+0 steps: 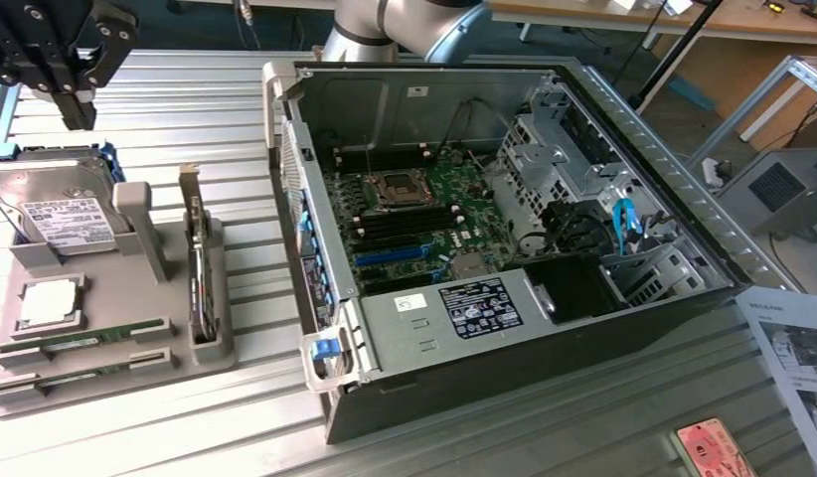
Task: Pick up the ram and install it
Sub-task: 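Reach for the ram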
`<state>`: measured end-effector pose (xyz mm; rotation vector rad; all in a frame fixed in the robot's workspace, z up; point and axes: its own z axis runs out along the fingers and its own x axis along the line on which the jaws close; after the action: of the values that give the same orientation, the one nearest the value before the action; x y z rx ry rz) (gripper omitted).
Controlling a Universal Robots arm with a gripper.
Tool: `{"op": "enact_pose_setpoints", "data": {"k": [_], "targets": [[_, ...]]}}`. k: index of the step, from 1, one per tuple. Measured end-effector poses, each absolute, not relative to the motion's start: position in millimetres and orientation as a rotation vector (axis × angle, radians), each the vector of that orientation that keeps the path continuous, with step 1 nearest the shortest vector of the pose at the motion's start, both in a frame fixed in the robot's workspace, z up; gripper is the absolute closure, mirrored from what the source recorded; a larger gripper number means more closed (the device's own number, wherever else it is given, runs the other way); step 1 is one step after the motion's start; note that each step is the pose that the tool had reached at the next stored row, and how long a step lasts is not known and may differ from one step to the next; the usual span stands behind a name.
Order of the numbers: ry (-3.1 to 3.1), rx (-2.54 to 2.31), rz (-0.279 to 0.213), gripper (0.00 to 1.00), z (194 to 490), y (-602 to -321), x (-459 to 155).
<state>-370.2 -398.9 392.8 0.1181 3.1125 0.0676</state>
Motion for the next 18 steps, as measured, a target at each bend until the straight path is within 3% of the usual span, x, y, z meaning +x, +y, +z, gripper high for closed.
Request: {"op": "enact_pose_setpoints", "data": {"k": [18], "targets": [[3.136, 0.120, 0.067, 0.89, 392.8, -398.9, -367.5]]}}
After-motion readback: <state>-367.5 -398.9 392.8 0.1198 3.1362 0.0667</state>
